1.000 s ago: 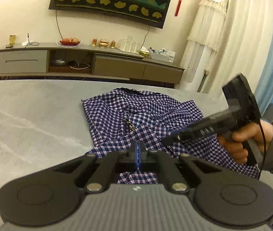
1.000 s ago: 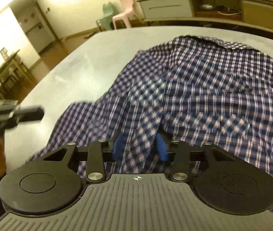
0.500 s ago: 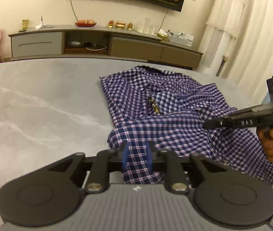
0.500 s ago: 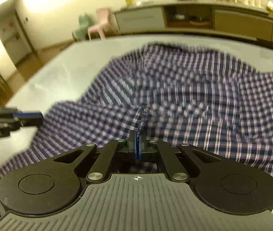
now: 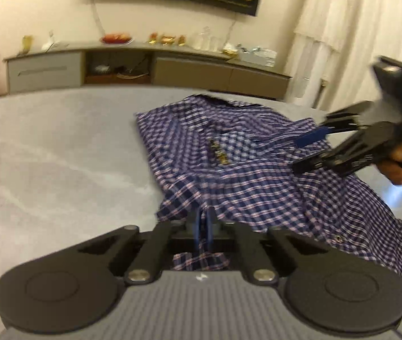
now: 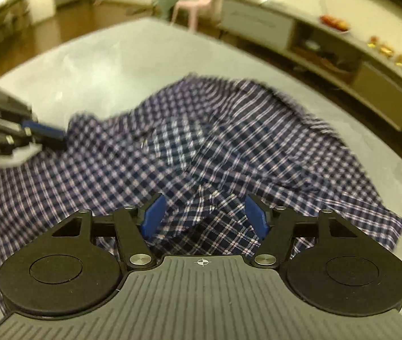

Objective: Fold clothes
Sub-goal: 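Grasp the shirt with both grippers and spread it across the table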

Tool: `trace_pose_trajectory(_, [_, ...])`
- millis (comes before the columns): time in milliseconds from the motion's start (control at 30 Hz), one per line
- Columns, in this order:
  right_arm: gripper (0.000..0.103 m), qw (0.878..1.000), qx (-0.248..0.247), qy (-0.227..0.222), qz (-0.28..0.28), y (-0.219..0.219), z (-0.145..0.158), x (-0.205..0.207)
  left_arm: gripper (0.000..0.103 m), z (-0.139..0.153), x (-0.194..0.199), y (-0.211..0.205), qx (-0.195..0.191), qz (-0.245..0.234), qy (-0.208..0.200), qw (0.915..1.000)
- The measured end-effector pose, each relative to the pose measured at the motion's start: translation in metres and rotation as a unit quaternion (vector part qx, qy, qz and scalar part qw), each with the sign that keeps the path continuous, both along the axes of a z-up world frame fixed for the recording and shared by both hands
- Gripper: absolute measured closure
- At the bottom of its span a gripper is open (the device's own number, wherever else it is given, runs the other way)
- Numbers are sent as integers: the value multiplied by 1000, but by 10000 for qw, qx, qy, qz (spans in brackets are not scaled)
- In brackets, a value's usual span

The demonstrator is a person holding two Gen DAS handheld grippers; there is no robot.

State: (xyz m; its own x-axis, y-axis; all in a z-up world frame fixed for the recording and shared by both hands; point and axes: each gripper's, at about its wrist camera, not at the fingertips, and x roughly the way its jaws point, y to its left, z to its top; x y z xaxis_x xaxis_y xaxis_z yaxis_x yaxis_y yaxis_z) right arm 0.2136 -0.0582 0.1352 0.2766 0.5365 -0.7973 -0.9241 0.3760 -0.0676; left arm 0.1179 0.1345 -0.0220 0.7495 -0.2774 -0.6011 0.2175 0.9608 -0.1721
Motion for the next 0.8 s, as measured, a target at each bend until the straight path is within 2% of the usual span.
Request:
trace_pose_trajectory(100, [44, 9994, -182, 159, 235, 3, -8, 7, 93, 1, -2, 0, -32, 27, 40, 10000])
trace_pose_trajectory(200, [44, 9989, -79, 314, 354, 4, -6, 12, 76, 5, -2, 6, 0, 445, -15, 9990])
trace_pose_trajectory(267, [44, 9981, 35, 446, 420, 7, -4, 16, 50, 9, -3, 9, 123, 696, -97, 9974])
trace_pose_trajectory(333, [51, 9978, -126, 418, 498, 12, -10, 17, 46, 7, -1, 9, 170, 731, -14, 9972])
trace_pose_trajectory(367, [51, 9977, -267, 347, 517, 15, -16, 18, 50, 6, 0, 9, 184, 723, 47, 9972])
trace_pose_trajectory(400, [60, 9975, -268, 377, 527, 16, -18, 19, 53, 4, 1, 8, 222, 668, 93, 9975])
trace_pose_trajectory(433, [78, 9972, -208, 420, 575, 14, -17, 19, 68, 3, 1, 5, 276, 584, 129, 9978])
trace_pose_trajectory(467, [88, 9971, -179, 400, 628, 13, -15, 18, 80, 2, 1, 3, 337, 517, 127, 9980])
trace_pose_trajectory(500, [101, 9969, -171, 339, 695, 11, -12, 13, 81, 3, -1, 1, 382, 458, 88, 9982])
trace_pose_trajectory(567, [103, 9962, -158, 209, 834, 6, -6, 3, 88, 7, -5, -2, 408, 366, -35, 9985])
trace_pose_trajectory(800, [103, 9899, -311, -397, 1323, -6, -1, -35, 97, 12, -8, -15, 542, 71, -249, 9982])
